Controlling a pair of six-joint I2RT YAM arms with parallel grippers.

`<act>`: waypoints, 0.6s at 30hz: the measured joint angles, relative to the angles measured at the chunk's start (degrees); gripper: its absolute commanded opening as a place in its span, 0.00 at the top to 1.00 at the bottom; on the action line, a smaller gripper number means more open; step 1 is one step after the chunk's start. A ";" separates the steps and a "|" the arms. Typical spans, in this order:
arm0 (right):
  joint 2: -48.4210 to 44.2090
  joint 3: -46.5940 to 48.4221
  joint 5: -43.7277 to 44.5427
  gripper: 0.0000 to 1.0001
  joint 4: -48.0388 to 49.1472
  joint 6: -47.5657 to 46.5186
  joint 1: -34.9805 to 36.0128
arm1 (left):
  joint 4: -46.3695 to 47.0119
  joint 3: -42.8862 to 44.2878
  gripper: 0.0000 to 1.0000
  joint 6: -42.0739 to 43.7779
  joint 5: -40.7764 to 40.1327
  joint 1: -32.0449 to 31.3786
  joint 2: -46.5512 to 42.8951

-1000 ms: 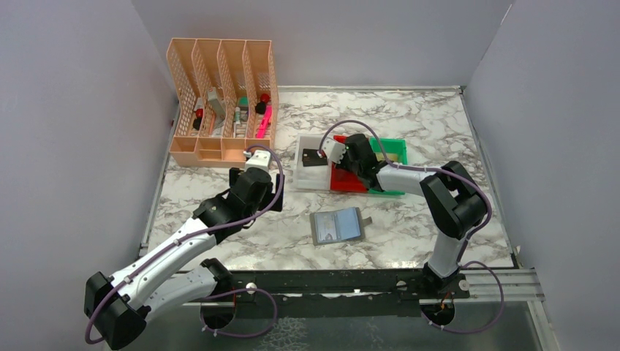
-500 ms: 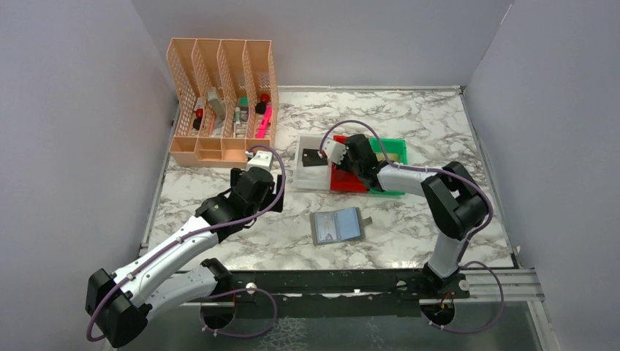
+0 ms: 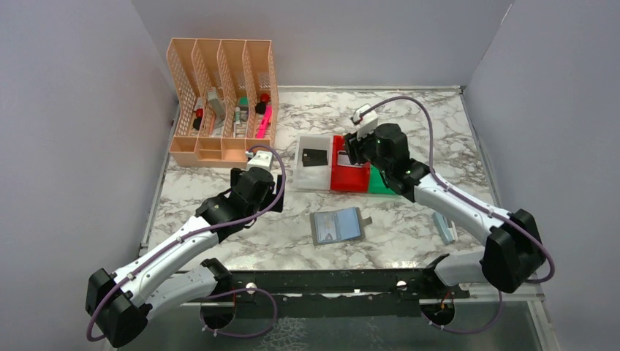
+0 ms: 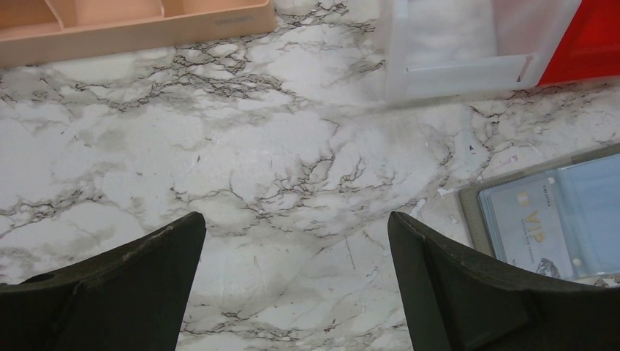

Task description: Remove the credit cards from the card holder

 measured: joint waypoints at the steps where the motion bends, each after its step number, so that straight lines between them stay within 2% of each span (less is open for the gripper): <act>1: -1.57 0.09 -0.83 0.50 -0.92 4.79 0.00 | 0.00 0.00 0.01 -0.02 0.00 0.00 0.00; 6: -3.19 -0.63 -9.51 0.54 -8.15 25.44 -0.04 | 0.00 0.00 0.01 -0.02 0.00 0.00 0.00; 10: -3.15 -8.04 -19.63 0.55 -8.92 36.30 0.11 | 0.00 0.00 0.01 -0.02 0.02 0.00 0.02; 14: -3.82 -15.41 -24.70 0.56 -9.49 43.43 1.31 | 0.00 0.00 0.01 -0.02 0.15 0.00 0.46; 18: -5.20 -17.25 -25.27 0.56 -10.25 46.75 3.37 | 0.00 0.00 0.01 -0.02 0.48 0.00 0.81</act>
